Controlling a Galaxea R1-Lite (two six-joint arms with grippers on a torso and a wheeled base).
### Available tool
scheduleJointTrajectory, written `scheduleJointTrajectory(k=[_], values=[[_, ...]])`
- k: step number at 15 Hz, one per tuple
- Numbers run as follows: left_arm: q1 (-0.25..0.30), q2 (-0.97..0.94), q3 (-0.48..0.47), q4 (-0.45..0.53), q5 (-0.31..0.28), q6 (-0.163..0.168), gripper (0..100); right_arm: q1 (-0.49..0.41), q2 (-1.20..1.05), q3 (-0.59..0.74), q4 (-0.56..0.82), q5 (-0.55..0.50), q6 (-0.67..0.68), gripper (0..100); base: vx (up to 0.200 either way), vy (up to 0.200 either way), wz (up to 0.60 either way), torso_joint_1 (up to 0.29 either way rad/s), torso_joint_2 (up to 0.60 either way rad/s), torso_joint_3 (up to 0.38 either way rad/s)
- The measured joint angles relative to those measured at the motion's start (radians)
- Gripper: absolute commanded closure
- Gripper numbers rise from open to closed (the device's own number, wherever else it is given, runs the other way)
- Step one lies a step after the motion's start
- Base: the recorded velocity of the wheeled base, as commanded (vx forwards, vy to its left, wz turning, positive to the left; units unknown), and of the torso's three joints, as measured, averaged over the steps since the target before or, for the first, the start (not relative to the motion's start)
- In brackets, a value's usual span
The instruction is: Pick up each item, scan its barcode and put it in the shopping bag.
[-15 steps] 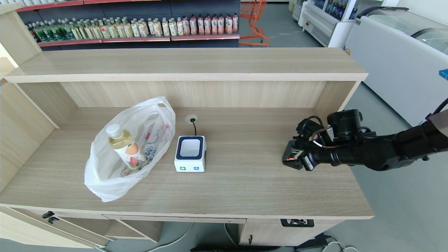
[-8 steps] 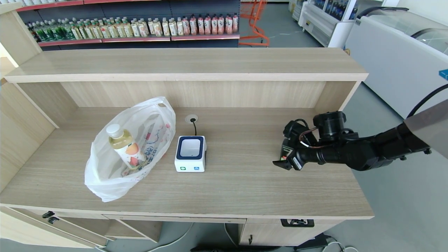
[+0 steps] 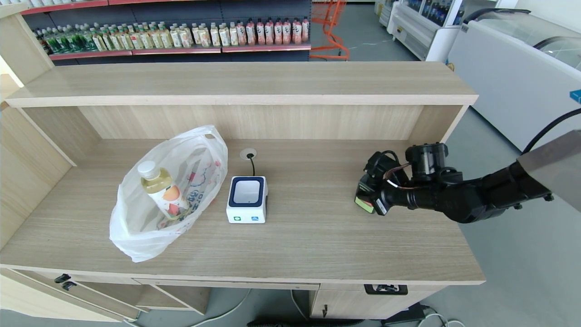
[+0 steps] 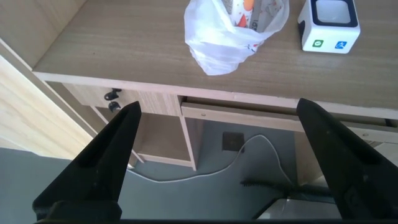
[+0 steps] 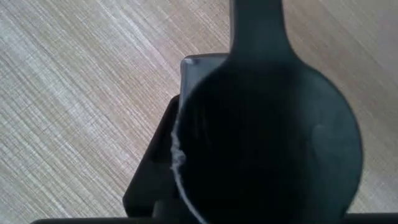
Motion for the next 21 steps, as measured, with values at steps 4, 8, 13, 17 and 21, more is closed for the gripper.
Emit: scheduleJointTrajectory(k=[4,8,13,17,21], values=[[0.0,0.0,0.0,0.0,0.0,0.0,0,-0.012,-0.123,0.327,-0.268,0.0,0.001,100,0.0,0.0,0.0,0.0,0.0,0.0],[0.0,0.0,0.0,0.0,0.0,0.0,0,-0.018,-0.315,0.682,-0.593,0.004,-0.228,100,0.0,0.0,0.0,0.0,0.0,0.0],[0.0,0.0,0.0,0.0,0.0,0.0,0,-0.04,-0.464,0.723,-0.629,0.479,-0.98,100,0.0,0.0,0.0,0.0,0.0,0.0],[0.0,0.0,0.0,0.0,0.0,0.0,0,0.053,-0.47,0.721,-0.481,0.78,-1.569,100,0.0,0.0,0.0,0.0,0.0,0.0],[0.0,0.0,0.0,0.0,0.0,0.0,0,0.174,-0.443,0.714,-0.381,0.925,-1.855,100,0.0,0.0,0.0,0.0,0.0,0.0]])
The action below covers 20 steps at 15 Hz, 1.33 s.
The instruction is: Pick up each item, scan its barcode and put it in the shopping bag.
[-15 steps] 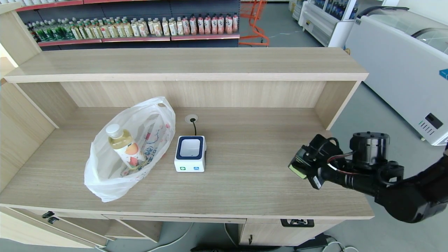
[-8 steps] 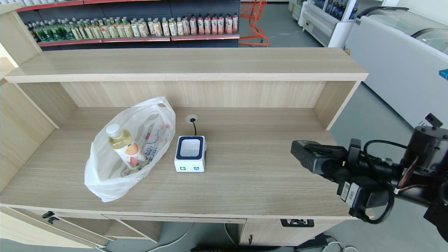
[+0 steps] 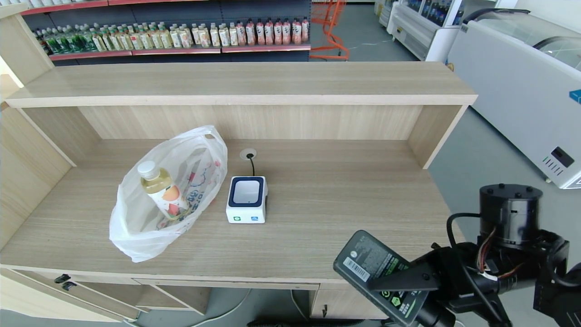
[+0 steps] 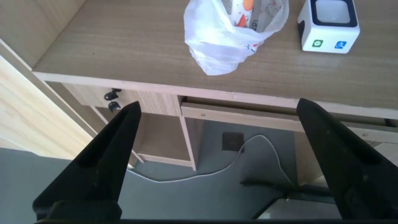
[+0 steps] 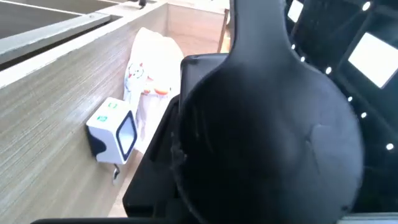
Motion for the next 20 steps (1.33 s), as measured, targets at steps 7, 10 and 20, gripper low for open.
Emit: scheduleJointTrajectory(k=[7,10,20], values=[[0.0,0.0,0.0,0.0,0.0,0.0,0,0.057,0.04,-0.007,0.0,0.004,-0.049,100,0.0,0.0,0.0,0.0,0.0,0.0],[0.0,0.0,0.0,0.0,0.0,0.0,0,0.076,0.052,-0.011,0.001,0.003,-0.051,100,0.0,0.0,0.0,0.0,0.0,0.0],[0.0,0.0,0.0,0.0,0.0,0.0,0,0.084,0.062,-0.021,-0.001,0.007,-0.052,100,0.0,0.0,0.0,0.0,0.0,0.0]])
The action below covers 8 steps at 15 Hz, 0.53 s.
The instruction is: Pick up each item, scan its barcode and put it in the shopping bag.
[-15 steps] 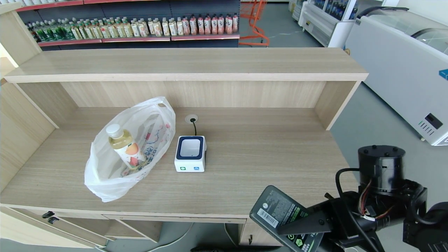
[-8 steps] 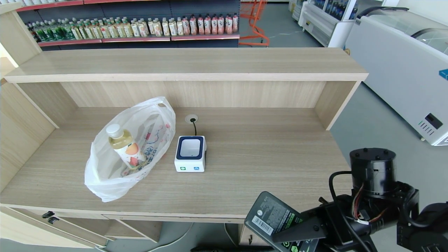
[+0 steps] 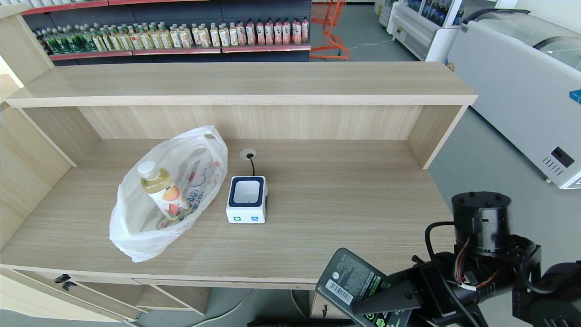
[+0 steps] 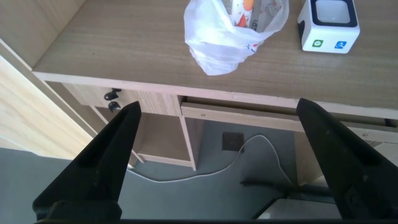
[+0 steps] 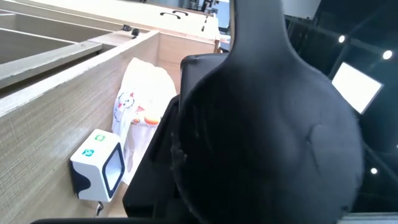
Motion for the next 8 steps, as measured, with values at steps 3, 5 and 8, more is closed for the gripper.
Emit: scheduleJointTrajectory(k=[3,5,8], values=[[0.0,0.0,0.0,0.0,0.0,0.0,0,0.0,0.004,-0.008,0.0,0.001,0.0,100,0.0,0.0,0.0,0.0,0.0,0.0],[0.0,0.0,0.0,0.0,0.0,0.0,0,0.0,0.006,-0.017,0.0,0.001,0.0,100,0.0,0.0,0.0,0.0,0.0,0.0],[0.0,0.0,0.0,0.0,0.0,0.0,0,0.0,0.011,-0.05,-0.004,0.004,0.0,100,0.0,0.0,0.0,0.0,0.0,0.0]])
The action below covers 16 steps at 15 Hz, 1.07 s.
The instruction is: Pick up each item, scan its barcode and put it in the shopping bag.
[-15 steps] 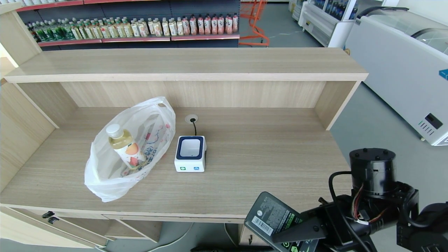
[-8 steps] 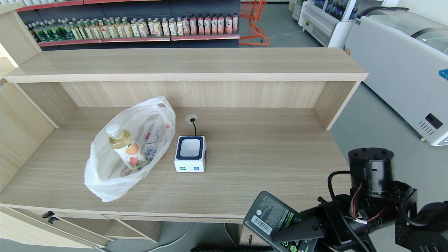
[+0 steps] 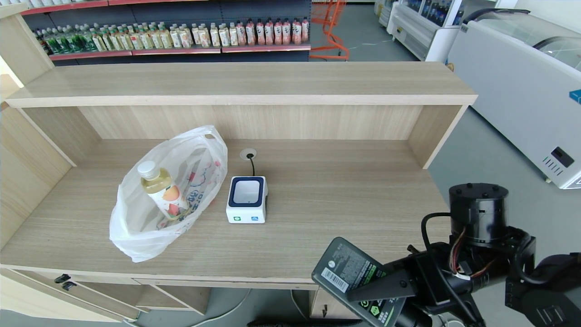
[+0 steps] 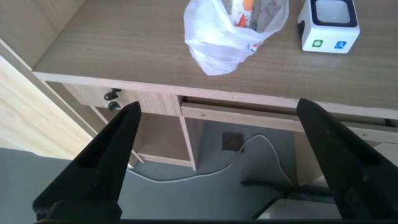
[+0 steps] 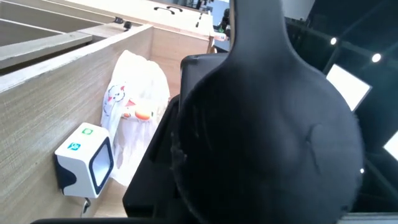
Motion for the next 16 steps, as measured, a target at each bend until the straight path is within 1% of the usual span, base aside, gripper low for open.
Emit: scheduleJointTrajectory(k=[5,6,7,8,9,11,12,13,15,16], values=[[0.0,0.0,0.0,0.0,0.0,0.0,0,-0.001,0.002,-0.009,0.003,0.001,0.014,100,0.0,0.0,0.0,0.0,0.0,0.0],[0.0,0.0,0.0,0.0,0.0,0.0,0,-0.007,-0.007,-0.011,0.006,0.0,0.045,100,0.0,0.0,0.0,0.0,0.0,0.0],[0.0,0.0,0.0,0.0,0.0,0.0,0,-0.018,-0.022,-0.014,0.007,-0.002,0.113,100,0.0,0.0,0.0,0.0,0.0,0.0],[0.0,0.0,0.0,0.0,0.0,0.0,0,-0.037,-0.041,-0.016,0.007,-0.013,0.228,100,0.0,0.0,0.0,0.0,0.0,0.0],[0.0,0.0,0.0,0.0,0.0,0.0,0,-0.072,-0.069,-0.016,0.007,-0.054,0.41,100,0.0,0.0,0.0,0.0,0.0,0.0],[0.0,0.0,0.0,0.0,0.0,0.0,0,-0.141,-0.128,0.0,0.003,-0.253,0.863,100,0.0,0.0,0.0,0.0,0.0,0.0],[0.0,0.0,0.0,0.0,0.0,0.0,0,-0.171,-0.16,0.009,-0.001,-0.348,1.067,100,0.0,0.0,0.0,0.0,0.0,0.0],[0.0,0.0,0.0,0.0,0.0,0.0,0,-0.209,-0.191,0.014,-0.005,-0.414,1.288,100,0.0,0.0,0.0,0.0,0.0,0.0],[0.0,0.0,0.0,0.0,0.0,0.0,0,-0.28,-0.236,0.015,-0.01,-0.487,1.661,100,0.0,0.0,0.0,0.0,0.0,0.0],[0.0,0.0,0.0,0.0,0.0,0.0,0,-0.307,-0.253,0.007,-0.011,-0.516,1.876,100,0.0,0.0,0.0,0.0,0.0,0.0]])
